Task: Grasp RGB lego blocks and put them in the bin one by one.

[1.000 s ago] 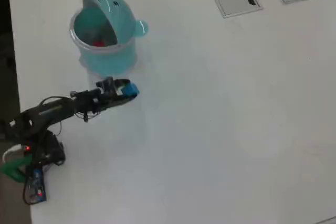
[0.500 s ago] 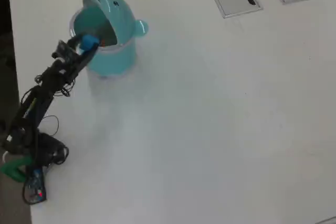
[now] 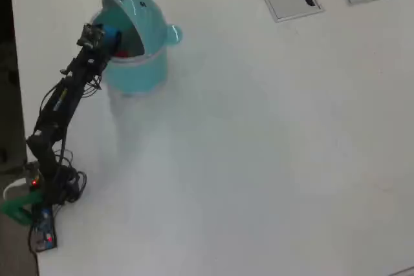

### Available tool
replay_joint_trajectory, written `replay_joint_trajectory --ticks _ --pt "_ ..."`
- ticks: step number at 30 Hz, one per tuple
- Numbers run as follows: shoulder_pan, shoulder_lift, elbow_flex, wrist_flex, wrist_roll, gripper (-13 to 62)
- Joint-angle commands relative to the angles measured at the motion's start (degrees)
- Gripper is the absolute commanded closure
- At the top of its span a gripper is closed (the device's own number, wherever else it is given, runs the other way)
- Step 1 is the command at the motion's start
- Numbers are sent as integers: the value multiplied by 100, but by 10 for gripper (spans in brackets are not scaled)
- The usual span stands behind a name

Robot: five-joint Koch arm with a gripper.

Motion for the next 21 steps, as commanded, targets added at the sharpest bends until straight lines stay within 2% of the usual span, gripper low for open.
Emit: replay_joint_trajectory --ticks 1,4,8,21 --pt "176 -123 -721 -905 -694 319" --pt "281 -202 -642 -967 -1292 239" --pt "281 -114 -589 -967 -1512 213" --pt "422 1354 861 -1169 -1556 209"
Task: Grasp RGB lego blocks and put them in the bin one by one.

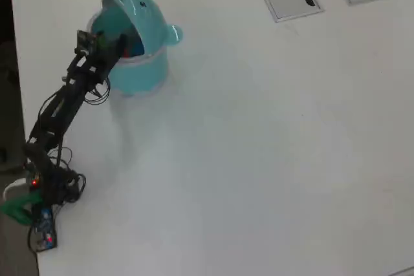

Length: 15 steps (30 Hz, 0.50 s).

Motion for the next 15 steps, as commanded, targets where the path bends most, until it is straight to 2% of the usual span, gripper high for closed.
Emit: replay_joint_trajectory --ticks 1,15 --pt "158 501 -141 -606 -9 209" --pt "729 1538 387 -642 1661 211"
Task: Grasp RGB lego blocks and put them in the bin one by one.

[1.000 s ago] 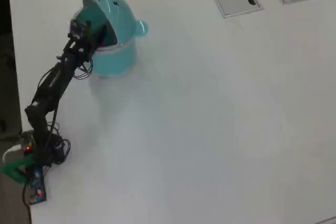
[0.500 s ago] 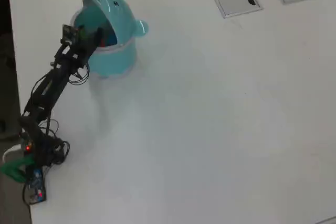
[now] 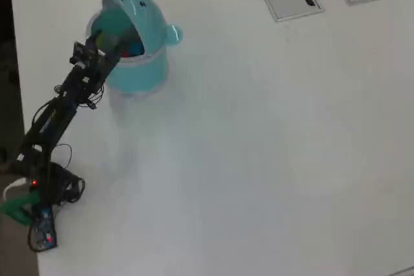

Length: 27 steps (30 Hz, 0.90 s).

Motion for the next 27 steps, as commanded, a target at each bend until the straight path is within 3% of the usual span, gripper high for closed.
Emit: replay_joint_trajectory --ticks 1,27 --pt "158 378 -141 -448 308 211" --pt "2021 1696 457 -598 4676 211"
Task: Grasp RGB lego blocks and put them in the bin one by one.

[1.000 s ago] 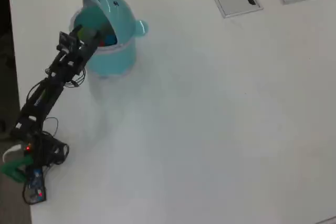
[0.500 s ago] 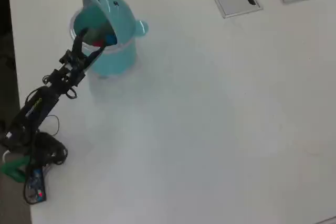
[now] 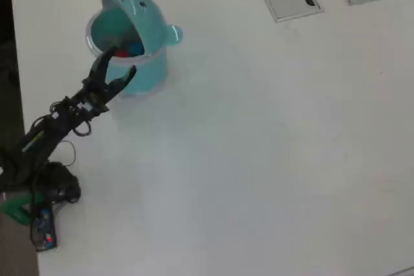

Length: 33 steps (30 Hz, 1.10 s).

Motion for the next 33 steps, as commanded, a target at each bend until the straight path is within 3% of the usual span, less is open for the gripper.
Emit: replay_joint_trajectory --ticks 1,13,33 --pt "141 158 -220 -439 492 211" --pt "773 765 457 -431 2136 211" --pt "2373 1257 1775 -861 3524 209"
